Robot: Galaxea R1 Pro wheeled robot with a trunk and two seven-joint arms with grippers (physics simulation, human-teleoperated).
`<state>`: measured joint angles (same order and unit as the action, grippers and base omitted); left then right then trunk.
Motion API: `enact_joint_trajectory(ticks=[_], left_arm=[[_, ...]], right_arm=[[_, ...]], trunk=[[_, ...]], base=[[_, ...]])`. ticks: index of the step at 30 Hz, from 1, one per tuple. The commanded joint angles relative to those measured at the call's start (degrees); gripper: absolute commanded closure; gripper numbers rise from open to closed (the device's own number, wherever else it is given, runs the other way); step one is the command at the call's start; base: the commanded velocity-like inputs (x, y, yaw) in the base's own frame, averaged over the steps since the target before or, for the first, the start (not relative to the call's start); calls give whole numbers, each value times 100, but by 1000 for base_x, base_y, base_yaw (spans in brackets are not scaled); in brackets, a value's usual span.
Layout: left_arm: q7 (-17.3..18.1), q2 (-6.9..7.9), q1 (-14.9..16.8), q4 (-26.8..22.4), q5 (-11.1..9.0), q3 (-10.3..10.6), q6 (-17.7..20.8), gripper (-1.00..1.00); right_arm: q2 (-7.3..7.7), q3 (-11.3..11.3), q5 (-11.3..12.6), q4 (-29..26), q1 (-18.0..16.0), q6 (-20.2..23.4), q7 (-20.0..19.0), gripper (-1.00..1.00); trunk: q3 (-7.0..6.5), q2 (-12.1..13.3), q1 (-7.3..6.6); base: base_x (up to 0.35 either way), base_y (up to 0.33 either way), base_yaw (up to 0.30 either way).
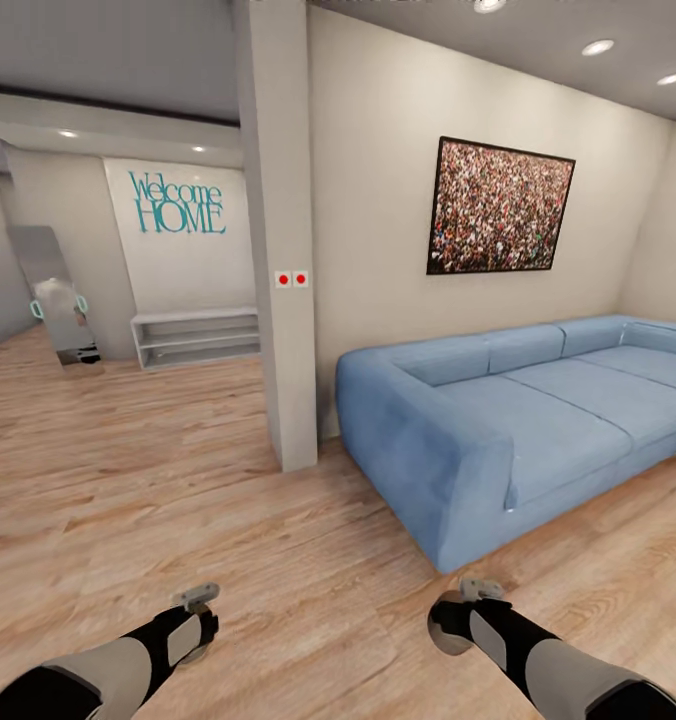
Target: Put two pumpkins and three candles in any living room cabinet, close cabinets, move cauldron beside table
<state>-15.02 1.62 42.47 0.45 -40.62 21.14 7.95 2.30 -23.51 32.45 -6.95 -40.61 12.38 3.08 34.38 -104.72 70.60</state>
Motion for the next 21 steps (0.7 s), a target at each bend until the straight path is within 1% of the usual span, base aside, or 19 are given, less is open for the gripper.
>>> enact_joint_trajectory(ticks=[1, 2, 5, 7, 11, 16, 21], left_arm=[[-10, -1, 2, 8, -54, 5, -24, 100], [-10, -11, 2, 12, -57, 5, -114, 100], [-10, -36, 2, 15, -76, 5, -189, 100], [-10, -51, -1, 16, -154, 5, -208, 100], [-10, -60, -1, 16, -229, 5, -214, 100], [-10, -69, -1, 16, -252, 5, -215, 100], [-10, -138, -1, 17, -254, 5, -215, 100]], right_arm=[[3, -49, 53, -17, 0, 36, 34, 100], [1, -49, 52, -17, 0, 36, 35, 100], [-1, -49, 51, -17, 1, 36, 35, 100], [-1, -48, 52, -17, 1, 36, 35, 100], [-1, -52, 51, -17, 1, 36, 35, 100], [-1, -49, 51, -18, 1, 36, 35, 100], [-1, -56, 51, -17, 1, 36, 35, 100]], trunk=[[-12, 39, -23], [-30, 79, -45], [-84, 199, -111], [-119, 279, -155], [-191, 440, -243], [-281, 640, -353], [-371, 841, -462]], base=[[0, 0, 0], [0, 0, 0], [0, 0, 0], [0, 0, 0], [0, 0, 0], [0, 0, 0], [0, 0, 0]])
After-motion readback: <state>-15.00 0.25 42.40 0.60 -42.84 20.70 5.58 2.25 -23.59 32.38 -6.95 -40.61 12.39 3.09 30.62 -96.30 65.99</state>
